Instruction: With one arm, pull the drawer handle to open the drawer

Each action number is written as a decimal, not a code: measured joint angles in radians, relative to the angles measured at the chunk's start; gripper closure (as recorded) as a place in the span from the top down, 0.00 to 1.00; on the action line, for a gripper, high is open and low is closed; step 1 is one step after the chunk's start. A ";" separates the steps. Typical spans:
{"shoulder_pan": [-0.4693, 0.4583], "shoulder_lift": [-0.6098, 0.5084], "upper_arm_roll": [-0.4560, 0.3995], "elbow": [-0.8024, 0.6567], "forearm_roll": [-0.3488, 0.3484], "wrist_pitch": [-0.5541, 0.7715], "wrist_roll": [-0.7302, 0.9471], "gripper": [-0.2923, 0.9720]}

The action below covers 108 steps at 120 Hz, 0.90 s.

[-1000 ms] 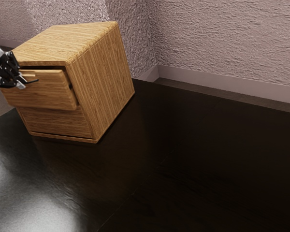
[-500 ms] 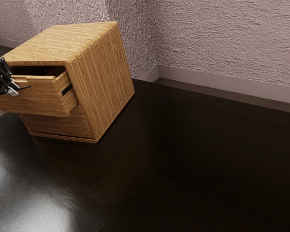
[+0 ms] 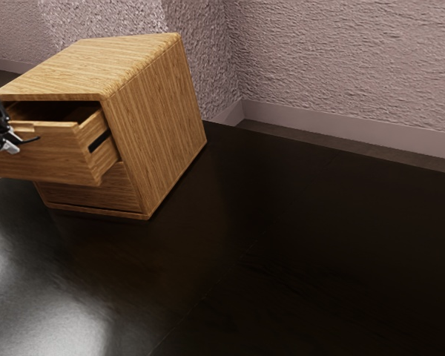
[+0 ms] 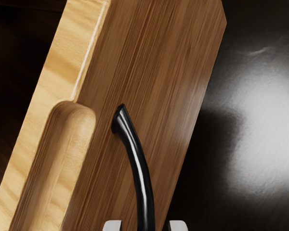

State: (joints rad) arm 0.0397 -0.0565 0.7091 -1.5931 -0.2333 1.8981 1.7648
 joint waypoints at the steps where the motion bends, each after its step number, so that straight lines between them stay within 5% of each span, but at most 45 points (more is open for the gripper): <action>1: 0.000 -0.002 0.000 -0.002 0.001 0.000 0.000 0.25; 108: 0.016 -0.217 -0.013 -0.165 0.066 -0.021 0.019 0.21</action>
State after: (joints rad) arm 0.0558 -0.2730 0.6958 -1.7579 -0.1673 1.8767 1.7842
